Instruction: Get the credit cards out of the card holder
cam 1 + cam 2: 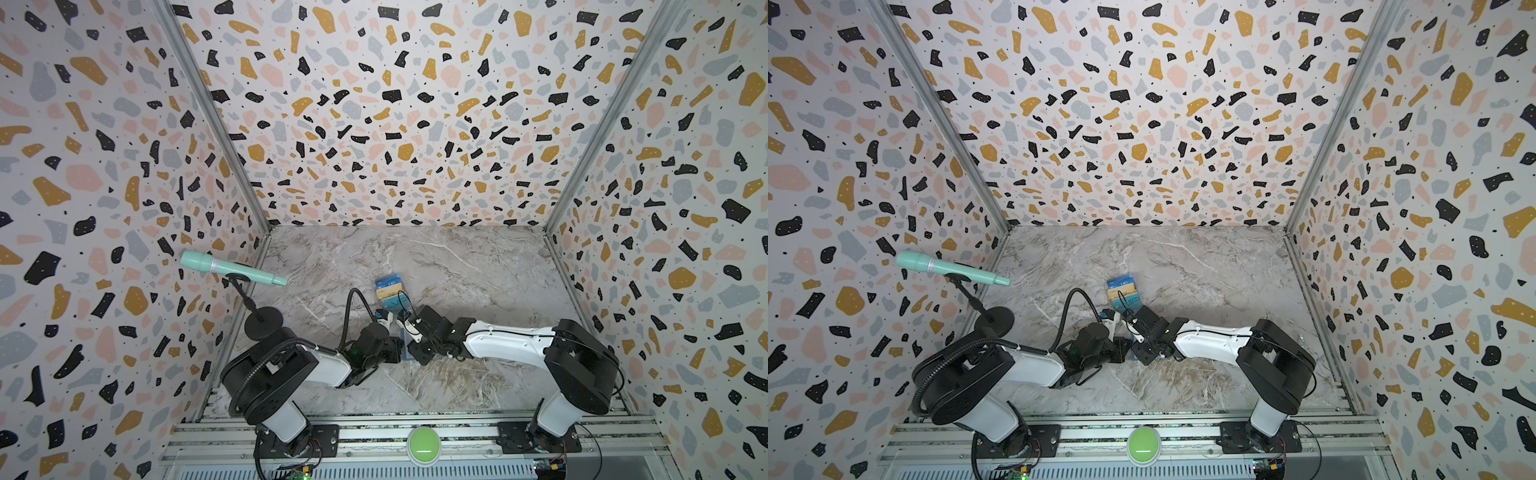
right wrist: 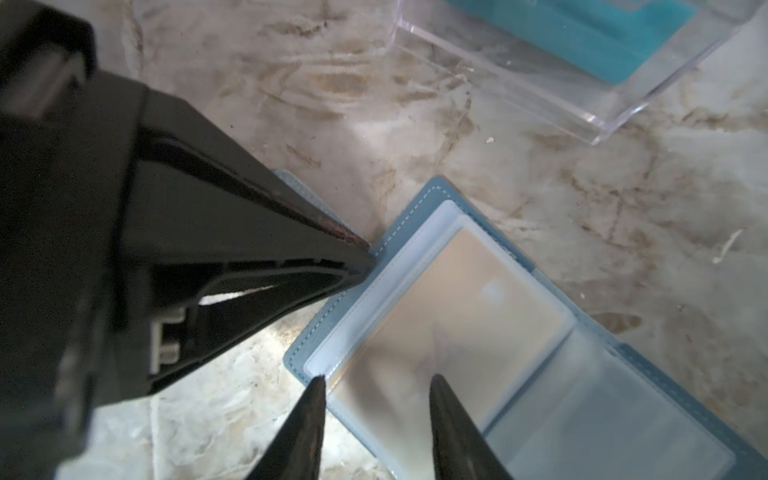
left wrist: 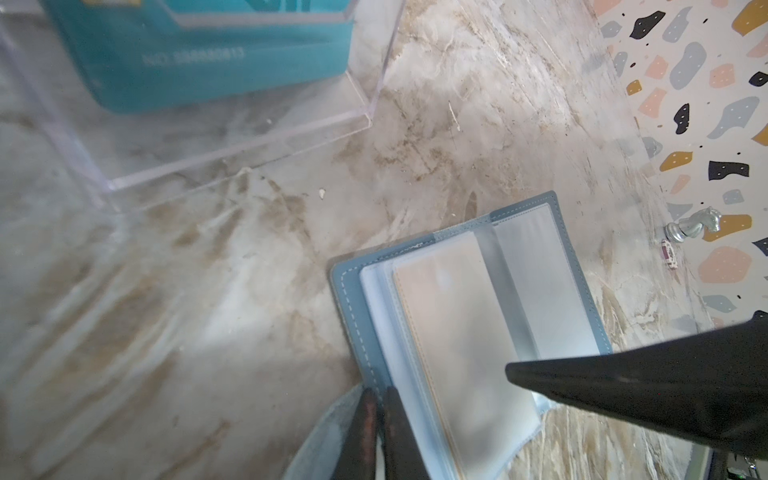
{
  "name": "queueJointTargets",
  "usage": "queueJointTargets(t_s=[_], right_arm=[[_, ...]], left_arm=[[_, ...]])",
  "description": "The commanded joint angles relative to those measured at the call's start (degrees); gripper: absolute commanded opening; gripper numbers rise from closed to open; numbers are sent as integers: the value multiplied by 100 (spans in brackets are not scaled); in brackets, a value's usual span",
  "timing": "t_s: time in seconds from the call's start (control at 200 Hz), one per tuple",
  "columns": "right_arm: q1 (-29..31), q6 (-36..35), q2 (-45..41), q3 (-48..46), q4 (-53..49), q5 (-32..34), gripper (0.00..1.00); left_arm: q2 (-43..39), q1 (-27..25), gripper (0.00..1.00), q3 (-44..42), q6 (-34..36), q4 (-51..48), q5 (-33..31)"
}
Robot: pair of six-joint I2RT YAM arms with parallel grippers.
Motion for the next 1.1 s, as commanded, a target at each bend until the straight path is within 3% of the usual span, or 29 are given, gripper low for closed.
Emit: queueJointTargets(t_s=[0.0, 0.446, 1.096], right_arm=[[25, -87, 95, -34, 79, -101, 45], [45, -132, 420, -44, -267, 583, 45], [-11, -134, 146, -59, -662, 918, 38]], left_arm=[[127, 57, 9, -178, 34, -312, 5], [129, 87, 9, -176, 39, -327, 18], [118, 106, 9, -145, 69, -388, 27]])
